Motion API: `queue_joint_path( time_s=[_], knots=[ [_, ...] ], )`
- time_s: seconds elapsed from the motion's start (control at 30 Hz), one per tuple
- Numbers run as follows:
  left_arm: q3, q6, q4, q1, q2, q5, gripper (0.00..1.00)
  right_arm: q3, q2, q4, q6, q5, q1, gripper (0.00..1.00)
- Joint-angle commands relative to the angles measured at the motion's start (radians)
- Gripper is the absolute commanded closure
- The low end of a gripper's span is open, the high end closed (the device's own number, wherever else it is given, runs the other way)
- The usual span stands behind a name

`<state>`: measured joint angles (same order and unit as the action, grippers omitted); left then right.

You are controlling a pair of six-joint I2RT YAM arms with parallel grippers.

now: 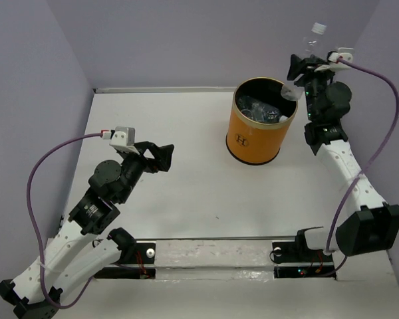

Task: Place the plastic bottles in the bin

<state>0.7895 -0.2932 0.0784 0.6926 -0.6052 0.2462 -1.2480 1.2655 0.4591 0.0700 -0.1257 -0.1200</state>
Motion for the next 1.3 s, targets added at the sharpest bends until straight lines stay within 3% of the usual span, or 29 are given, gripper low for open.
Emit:
queue_joint_path(
  time_s=[0.0, 0.23, 0.47, 0.67, 0.87, 1.13, 1.27],
  knots=[
    [-0.003, 0.012, -0.037, -0.011, -0.01, 0.021, 0.01, 0.016, 0.144, 0.023, -0.05, 0.161, -0.076, 0.58],
    [-0.001, 0.017, -0.032, -0.016, -0.033, 0.036, 0.01, -0.024, 0.239, -0.089, -0.131, 0.291, -0.087, 0.57],
    [-0.001, 0.019, -0.034, -0.03, -0.033, 0.036, 0.01, 0.125, 0.164, -0.051, -0.165, 0.273, -0.087, 0.5],
    [-0.003, 0.019, -0.034, -0.034, -0.038, 0.033, 0.01, 0.136, 0.187, 0.047, -0.33, 0.034, -0.098, 0.51],
    [-0.004, 0.019, -0.037, -0.039, -0.031, 0.03, 0.01, 0.117, 0.346, 0.354, -0.521, -0.072, -0.098, 0.54],
    [-0.01, 0.022, -0.045, -0.047, -0.036, 0.027, 0.01, 0.085, 0.488, 0.575, -0.509, -0.104, -0.116, 0.55],
    [-0.006, 0.023, -0.045, -0.053, -0.045, 0.018, 0.01, 0.088, 0.451, 0.511, -0.357, -0.045, -0.116, 0.55]
  ],
)
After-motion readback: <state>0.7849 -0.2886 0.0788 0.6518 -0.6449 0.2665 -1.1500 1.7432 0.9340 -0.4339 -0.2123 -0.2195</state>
